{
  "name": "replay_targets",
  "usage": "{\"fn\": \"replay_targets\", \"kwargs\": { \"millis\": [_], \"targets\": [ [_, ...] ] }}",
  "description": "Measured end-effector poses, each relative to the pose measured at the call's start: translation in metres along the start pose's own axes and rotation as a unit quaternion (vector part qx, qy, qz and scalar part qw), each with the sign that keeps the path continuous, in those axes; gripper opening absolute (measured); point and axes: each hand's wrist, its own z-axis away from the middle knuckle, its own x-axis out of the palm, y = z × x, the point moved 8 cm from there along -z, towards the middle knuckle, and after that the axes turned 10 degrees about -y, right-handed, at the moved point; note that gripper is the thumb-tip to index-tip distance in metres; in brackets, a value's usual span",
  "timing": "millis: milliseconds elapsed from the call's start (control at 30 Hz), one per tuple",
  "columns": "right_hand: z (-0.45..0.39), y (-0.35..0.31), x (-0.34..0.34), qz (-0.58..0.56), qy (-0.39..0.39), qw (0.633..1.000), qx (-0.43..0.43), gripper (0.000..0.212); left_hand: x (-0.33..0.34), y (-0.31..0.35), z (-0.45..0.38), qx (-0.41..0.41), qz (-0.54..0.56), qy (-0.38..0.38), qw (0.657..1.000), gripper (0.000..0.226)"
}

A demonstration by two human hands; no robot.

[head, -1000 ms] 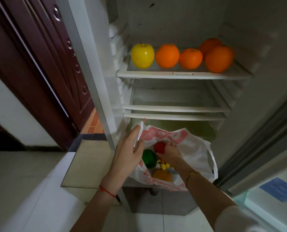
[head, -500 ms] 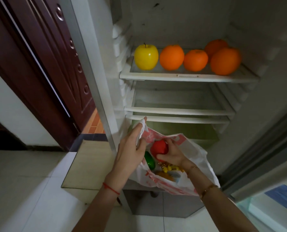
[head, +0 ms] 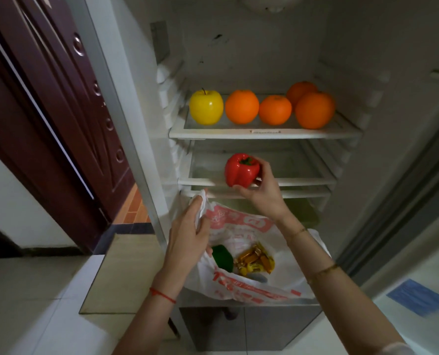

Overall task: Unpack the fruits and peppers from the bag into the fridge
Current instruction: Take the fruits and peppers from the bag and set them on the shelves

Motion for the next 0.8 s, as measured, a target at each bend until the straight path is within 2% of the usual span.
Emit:
{"fn": "replay_targets", "kwargs": {
  "millis": [200,333,700,767,800],
  "targets": [
    [-0.073,-0.002,0.032,0.073,-0.013,0.997,0.004,0.081,-0.001,-0.007,-0.001,0.002,0.013,-0.004,1.0,0.055],
    [-0.105,0.003,0.059,0.073,-0.029,0.997,0.001,0.081,-0.006,-0.01,-0.001,0.007,0.001,0.005,1.0,0.053],
    [-0.113,0.014,0.072,0.054,-0.047,0.997,0.021,0.089,-0.008,-0.02,-0.008,0.021,-0.003,0.009,1.0,0.054],
    [-0.1,0.012,0.06,0.077,-0.011,0.997,0.019,0.081,-0.008,-0.02,-0.008,0.021,-0.014,0.011,1.0,0.054],
    [-0.09,0.01,0.052,0.095,0.018,0.995,0.008,0.067,-0.008,-0.02,-0.008,0.019,-0.016,0.011,1.0,0.054]
  ]
}}
